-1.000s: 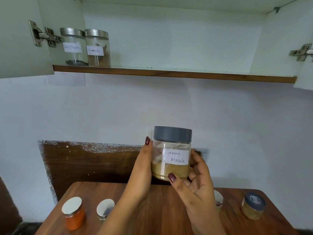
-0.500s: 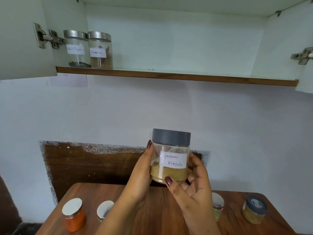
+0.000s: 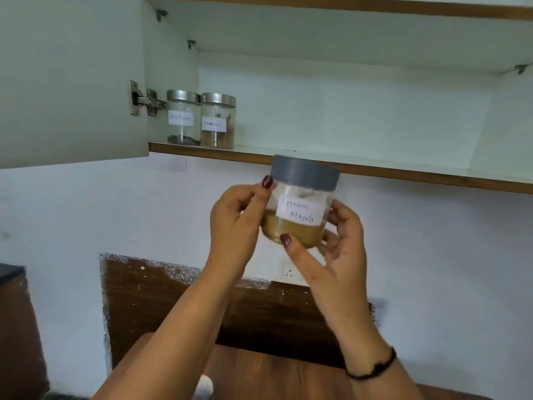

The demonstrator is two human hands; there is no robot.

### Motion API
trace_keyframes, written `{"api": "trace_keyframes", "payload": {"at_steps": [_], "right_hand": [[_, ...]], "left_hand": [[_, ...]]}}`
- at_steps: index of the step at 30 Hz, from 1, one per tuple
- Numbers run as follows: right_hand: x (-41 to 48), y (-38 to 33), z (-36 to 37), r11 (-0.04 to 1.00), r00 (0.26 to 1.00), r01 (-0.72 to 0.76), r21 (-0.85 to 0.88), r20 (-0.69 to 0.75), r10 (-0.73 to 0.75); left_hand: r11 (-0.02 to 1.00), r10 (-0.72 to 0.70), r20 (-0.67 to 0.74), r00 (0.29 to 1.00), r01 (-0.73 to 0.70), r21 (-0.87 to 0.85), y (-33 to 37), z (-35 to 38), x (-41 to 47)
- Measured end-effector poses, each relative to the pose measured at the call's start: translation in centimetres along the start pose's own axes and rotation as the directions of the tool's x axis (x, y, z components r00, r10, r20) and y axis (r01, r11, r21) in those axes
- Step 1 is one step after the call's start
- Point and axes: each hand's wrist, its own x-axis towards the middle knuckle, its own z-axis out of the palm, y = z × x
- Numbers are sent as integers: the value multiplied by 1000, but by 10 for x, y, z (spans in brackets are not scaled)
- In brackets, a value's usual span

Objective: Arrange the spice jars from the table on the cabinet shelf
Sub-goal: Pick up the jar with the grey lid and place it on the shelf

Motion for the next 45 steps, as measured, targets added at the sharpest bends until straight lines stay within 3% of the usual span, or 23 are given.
{"api": "trace_keyframes", "payload": {"at_steps": [5, 9, 12, 15, 18, 26, 32, 41, 45], "right_hand": [[62, -9, 24, 990, 992, 124, -72, 21, -123], [106, -6, 40, 979, 986, 168, -118, 28, -166], [134, 0, 48, 971, 987, 159, -180, 43, -154], [155, 7, 57, 960, 987, 156, -233, 64, -145], [172, 14, 66, 948, 988, 151, -280, 68, -138], [209, 30, 87, 884, 996, 67, -463, 77, -36], [226, 40, 103, 785, 999, 28, -619, 48, 3], [234, 47, 117, 739, 999, 30, -673, 33, -10], [235, 46, 117, 731, 999, 20, -682, 33, 4]], "left_hand": [[984, 176, -170, 970, -171, 46, 19, -8, 49], [977, 210, -8, 978, -209, 41, 12, -19, 83], [953, 236, 151, 960, -259, 158, -5, -26, 104], [867, 295, 193, 936, -347, 358, -21, -29, 123], [808, 331, 217, 919, -394, 437, -32, -30, 141], [656, 339, 229, 913, -404, 638, -58, -31, 178], [619, 331, 205, 921, -376, 690, -62, -35, 191], [468, 388, 165, 907, -348, 812, -64, -28, 190], [461, 391, 169, 905, -351, 815, -66, -27, 190]]}}
